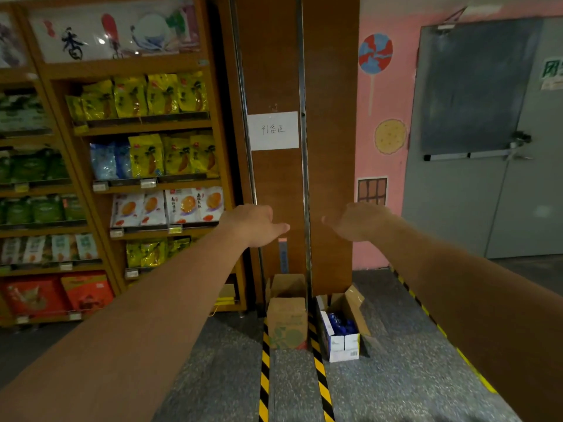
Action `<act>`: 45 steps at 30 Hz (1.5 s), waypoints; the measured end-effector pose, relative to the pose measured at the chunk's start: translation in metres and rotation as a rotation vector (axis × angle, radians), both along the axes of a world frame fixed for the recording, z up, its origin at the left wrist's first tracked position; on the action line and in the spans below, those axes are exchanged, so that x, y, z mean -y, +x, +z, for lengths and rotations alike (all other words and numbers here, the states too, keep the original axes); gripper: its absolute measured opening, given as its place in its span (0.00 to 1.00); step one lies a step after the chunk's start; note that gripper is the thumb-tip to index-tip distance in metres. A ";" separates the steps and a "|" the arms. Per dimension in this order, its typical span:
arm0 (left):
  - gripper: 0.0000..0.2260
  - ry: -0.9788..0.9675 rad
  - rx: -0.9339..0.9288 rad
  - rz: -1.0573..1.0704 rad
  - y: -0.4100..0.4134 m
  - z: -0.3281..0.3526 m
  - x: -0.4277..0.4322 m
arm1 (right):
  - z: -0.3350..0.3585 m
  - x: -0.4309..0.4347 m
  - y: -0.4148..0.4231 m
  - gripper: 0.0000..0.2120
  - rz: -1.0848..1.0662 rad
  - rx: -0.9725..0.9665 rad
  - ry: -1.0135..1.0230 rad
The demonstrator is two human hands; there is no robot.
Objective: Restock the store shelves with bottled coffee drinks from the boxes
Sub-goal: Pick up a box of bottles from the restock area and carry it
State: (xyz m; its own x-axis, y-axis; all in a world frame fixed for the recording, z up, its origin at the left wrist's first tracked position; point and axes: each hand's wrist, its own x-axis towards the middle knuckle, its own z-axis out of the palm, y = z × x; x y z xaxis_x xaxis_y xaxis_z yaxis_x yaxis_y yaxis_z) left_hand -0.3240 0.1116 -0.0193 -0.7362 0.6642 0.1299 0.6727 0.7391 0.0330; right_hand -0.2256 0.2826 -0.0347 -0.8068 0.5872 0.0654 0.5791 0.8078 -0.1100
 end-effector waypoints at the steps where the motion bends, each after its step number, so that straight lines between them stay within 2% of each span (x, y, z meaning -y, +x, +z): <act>1: 0.24 0.005 -0.005 0.001 -0.008 0.000 -0.009 | -0.001 -0.010 -0.009 0.31 0.003 0.005 0.001; 10: 0.24 -0.002 -0.017 0.045 -0.078 0.008 -0.111 | 0.004 -0.108 -0.085 0.32 0.036 0.010 -0.006; 19: 0.24 -0.001 0.012 0.090 -0.129 0.000 -0.190 | 0.002 -0.198 -0.153 0.23 0.136 0.006 0.013; 25: 0.25 0.008 0.016 0.106 -0.168 -0.003 -0.219 | 0.000 -0.225 -0.193 0.31 0.150 0.029 0.041; 36: 0.26 -0.029 0.023 0.068 -0.276 -0.007 -0.266 | 0.000 -0.257 -0.280 0.29 0.118 0.011 0.009; 45: 0.26 -0.051 0.015 0.005 -0.379 -0.012 -0.273 | -0.008 -0.257 -0.374 0.27 0.089 0.020 0.002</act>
State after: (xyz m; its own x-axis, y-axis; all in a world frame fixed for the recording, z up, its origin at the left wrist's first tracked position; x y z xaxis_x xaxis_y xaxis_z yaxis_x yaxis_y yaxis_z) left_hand -0.7033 0.3842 -0.0318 -0.7412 0.6659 0.0853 0.6686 0.7436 0.0051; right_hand -0.5993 0.5396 -0.0427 -0.8568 0.5133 0.0493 0.5073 0.8562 -0.0976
